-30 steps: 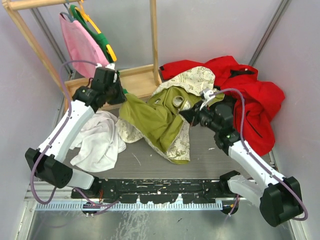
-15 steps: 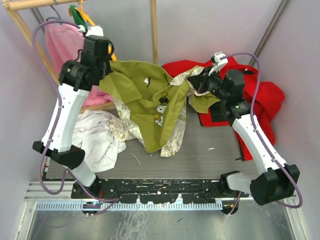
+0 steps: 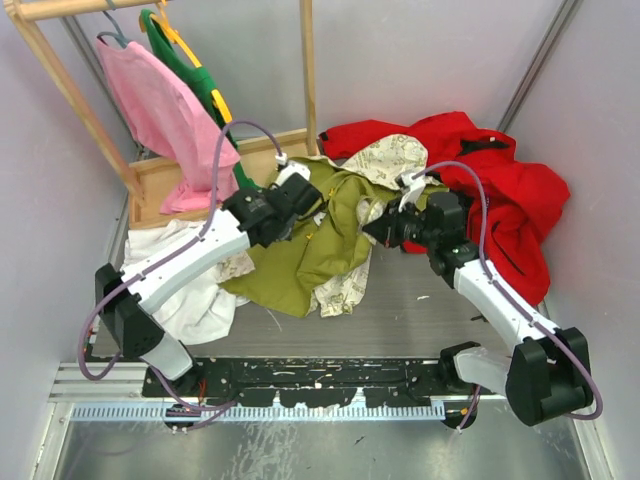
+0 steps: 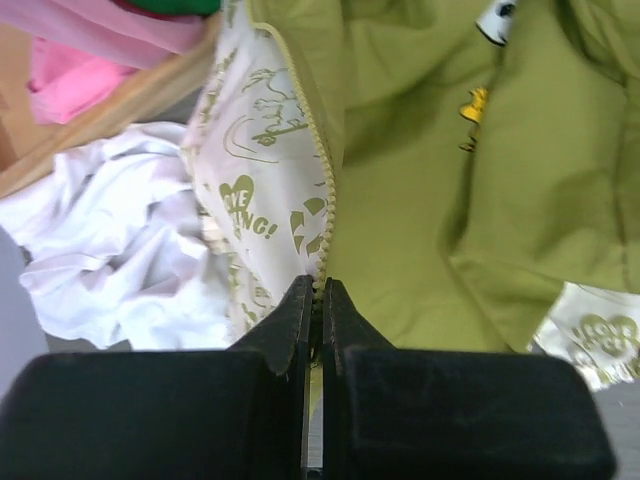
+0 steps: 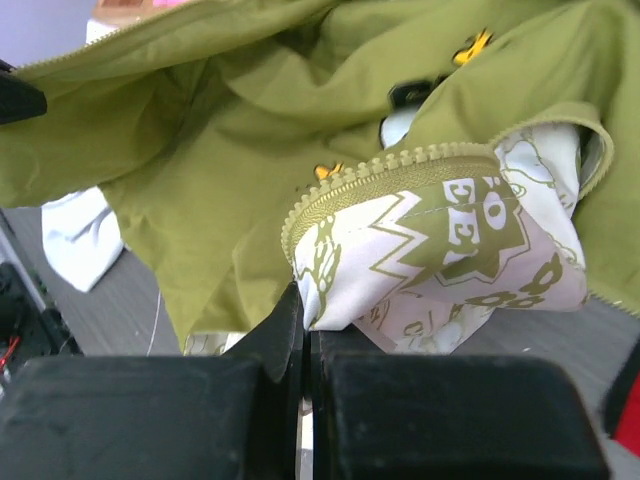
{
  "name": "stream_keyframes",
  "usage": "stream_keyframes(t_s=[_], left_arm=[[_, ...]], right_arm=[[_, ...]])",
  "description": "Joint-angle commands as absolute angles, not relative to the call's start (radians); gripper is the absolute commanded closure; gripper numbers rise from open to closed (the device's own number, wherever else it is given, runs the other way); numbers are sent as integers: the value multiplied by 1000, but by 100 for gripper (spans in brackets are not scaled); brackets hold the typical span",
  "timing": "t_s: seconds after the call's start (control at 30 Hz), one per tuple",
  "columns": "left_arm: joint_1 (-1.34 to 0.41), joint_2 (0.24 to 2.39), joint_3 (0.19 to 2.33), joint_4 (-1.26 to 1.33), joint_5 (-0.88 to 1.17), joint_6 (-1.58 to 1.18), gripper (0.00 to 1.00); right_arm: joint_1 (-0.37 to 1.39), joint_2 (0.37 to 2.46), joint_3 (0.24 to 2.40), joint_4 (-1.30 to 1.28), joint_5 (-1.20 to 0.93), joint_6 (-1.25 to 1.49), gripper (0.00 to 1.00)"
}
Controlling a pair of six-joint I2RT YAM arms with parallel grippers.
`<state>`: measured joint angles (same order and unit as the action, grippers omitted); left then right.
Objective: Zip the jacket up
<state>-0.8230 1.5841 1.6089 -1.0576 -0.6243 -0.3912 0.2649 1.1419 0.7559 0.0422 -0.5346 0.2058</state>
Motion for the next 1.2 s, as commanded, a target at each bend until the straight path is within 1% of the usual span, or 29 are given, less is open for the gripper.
stream_keyframes(t_s=[0.0,0.07,0.27,0.43,0.5,0.57,0.6,0.67,0.7,0.83,1.03,1.17], left_arm=[[-892,1599,1562,-969,-635,-493,100],[-928,1625,1532,-941,-619,-526,100],[-1036,1687,1469,-801,-534,-551,86],[-1061,1659,1403,-707,-391,-572,64],[-1063,1639,1370,-687,-328,-590,59],[-1062,1607,1332,-671,-291,-594,58],[-1062,1585,1309,-668,-281,-599,55],[-1059,1539,1258,-661,-274,-601,45],[-1051,1522,1238,-666,-268,-603,43],[-987,1480,1156,-679,-207,-625,42],[-881,1475,1049,-620,-86,-637,43],[-828,1514,1038,-599,-98,-639,46]], right_arm=[[296,1096,684,178,-590,224,99],[302,1098,649,201,-597,231,99],[306,1092,593,220,-587,230,99],[306,1077,569,226,-589,234,99],[305,1071,556,233,-588,236,98],[306,1069,546,236,-592,236,98],[306,1067,540,236,-592,236,98],[306,1061,525,246,-593,238,98],[307,1057,516,254,-594,241,98],[308,1055,480,299,-594,259,98],[311,1065,461,323,-591,271,98],[315,1062,454,330,-589,275,98]])
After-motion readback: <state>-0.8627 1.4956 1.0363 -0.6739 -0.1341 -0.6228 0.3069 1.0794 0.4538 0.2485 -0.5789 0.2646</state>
